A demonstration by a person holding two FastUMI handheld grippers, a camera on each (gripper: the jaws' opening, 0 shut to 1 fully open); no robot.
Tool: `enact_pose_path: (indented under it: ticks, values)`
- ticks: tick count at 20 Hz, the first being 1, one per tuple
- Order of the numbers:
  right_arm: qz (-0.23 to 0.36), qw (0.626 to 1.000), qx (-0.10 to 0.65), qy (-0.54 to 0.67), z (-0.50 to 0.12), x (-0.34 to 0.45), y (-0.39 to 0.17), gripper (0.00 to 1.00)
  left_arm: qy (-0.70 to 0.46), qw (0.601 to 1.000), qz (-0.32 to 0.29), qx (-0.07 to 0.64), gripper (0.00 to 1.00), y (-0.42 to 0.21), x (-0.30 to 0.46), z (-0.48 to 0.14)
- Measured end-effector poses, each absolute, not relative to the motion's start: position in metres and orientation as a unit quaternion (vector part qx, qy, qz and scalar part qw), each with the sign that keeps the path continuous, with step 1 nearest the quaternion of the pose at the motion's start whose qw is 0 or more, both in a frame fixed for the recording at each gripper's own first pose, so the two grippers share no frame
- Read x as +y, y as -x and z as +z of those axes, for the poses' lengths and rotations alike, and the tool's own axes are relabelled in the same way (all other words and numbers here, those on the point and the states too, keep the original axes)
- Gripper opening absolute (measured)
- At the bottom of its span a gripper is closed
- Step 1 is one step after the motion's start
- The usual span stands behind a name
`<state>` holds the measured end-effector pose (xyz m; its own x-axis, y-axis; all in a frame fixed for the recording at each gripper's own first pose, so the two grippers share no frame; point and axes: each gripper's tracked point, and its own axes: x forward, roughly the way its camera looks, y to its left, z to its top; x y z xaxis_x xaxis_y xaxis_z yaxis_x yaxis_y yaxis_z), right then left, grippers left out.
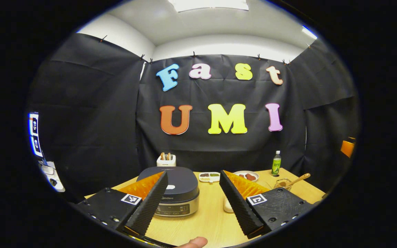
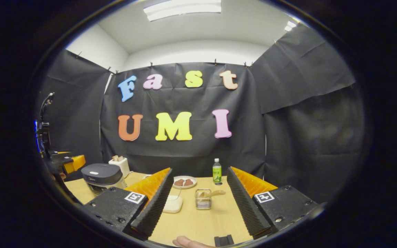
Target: Close the left gripper, press the button to open the rice cooker; take a wooden spoon from the chopstick holder with the right hand, scoop a spoonful of rice and pour it into the rice cooker, then put the wooden spoon back into the chopstick holder.
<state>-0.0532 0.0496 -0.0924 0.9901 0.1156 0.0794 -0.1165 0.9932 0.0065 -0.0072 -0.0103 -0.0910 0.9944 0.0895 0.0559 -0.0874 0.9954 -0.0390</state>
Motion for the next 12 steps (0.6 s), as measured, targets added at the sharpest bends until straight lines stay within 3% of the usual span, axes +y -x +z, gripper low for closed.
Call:
enact_pose_path:
  ticks: [5, 12]
  values:
    - [0.036, 0.999, -0.031, 0.001, -0.078, 0.037, 0.055, 1.0, 0.026, 0.998, -0.016, -0.046, 0.95, 0.037, -0.055, -0.068]
    - [0.026, 0.999, -0.031, -0.002, -0.063, 0.029, 0.061, 1.0, 0.021, 0.999, 0.001, -0.049, 0.94, 0.056, -0.05, -0.054]
